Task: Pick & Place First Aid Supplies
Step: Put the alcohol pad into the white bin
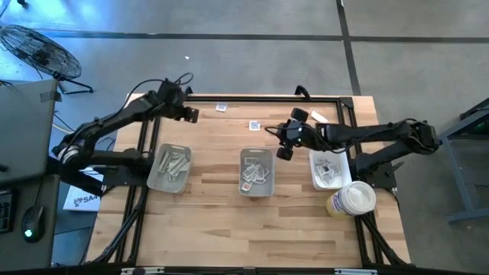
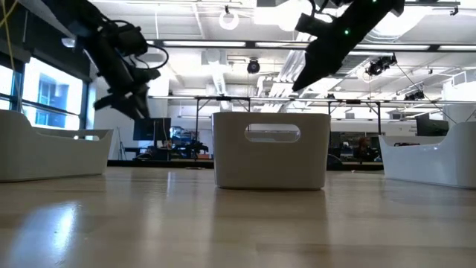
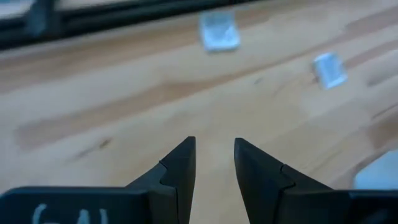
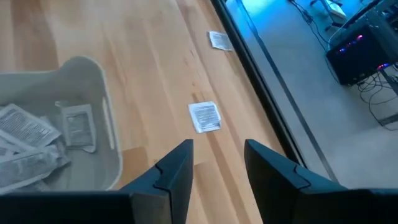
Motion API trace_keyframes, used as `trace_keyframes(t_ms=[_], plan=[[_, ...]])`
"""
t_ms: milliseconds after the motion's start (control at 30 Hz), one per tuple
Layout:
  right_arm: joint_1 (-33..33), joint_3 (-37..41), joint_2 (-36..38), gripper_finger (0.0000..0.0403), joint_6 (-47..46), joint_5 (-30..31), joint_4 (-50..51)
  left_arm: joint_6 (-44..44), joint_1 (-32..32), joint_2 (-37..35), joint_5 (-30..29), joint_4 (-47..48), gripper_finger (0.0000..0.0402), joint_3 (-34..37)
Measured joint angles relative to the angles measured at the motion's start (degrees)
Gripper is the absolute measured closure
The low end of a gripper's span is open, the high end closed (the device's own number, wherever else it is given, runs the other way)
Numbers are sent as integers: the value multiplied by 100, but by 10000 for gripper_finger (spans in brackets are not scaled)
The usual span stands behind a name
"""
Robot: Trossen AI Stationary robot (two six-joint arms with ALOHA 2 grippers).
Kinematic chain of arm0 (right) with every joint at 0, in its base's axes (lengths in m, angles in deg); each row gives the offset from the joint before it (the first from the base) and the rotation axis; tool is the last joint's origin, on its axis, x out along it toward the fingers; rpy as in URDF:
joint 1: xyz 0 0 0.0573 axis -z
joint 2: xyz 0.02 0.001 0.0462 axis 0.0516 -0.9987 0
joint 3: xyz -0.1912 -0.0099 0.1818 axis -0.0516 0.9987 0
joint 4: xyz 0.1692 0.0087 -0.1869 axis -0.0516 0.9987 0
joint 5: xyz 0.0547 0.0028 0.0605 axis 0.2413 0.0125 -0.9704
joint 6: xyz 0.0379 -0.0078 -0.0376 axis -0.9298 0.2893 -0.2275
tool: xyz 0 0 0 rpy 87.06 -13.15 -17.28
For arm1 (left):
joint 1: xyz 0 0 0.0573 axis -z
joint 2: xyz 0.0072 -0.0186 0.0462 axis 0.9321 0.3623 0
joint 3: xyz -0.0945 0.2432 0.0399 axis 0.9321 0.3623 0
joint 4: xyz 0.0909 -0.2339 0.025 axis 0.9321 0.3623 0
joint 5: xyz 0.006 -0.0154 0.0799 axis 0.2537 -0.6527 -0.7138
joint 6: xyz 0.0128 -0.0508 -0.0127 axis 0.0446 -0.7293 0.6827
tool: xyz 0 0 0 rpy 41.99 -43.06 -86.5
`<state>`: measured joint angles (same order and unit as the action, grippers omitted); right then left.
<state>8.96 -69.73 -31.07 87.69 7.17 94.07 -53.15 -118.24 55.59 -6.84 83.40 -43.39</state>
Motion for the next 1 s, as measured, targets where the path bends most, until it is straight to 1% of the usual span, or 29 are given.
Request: trace_keyframes(t_ms=[67, 100, 267, 467, 567, 733, 800, 933, 1000], plan=[[121, 0, -2, 265, 5, -24, -73, 102, -116, 222, 232, -326, 294, -52], [180, 0, -2, 265, -11, -26, -116, 139, -151, 348, 241, -383, 294, -139], [448, 0, -2, 265, -38, -186, -241, 514, -154, 1131, -54, -400, 294, -910], [593, 0, -2, 265, -277, -654, -255, 819, -153, 2299, 33, -401, 294, -1796], [606, 0, -2, 265, -444, -843, -252, 846, -153, 2840, 39, -386, 294, -2109], [588, 0, -2, 265, -555, -1167, -250, 810, -6, 3575, -55, -484, 294, -2430], [588, 0, -4, 265, -561, -1301, -252, 652, 31, 3800, -110, -447, 294, -2516], [588, 0, -4, 265, -597, -1353, -251, 390, 77, 4205, -169, -432, 294, -2616], [588, 0, -4, 265, -700, -1355, -252, 257, 77, 4353, -251, -575, 294, -2648]])
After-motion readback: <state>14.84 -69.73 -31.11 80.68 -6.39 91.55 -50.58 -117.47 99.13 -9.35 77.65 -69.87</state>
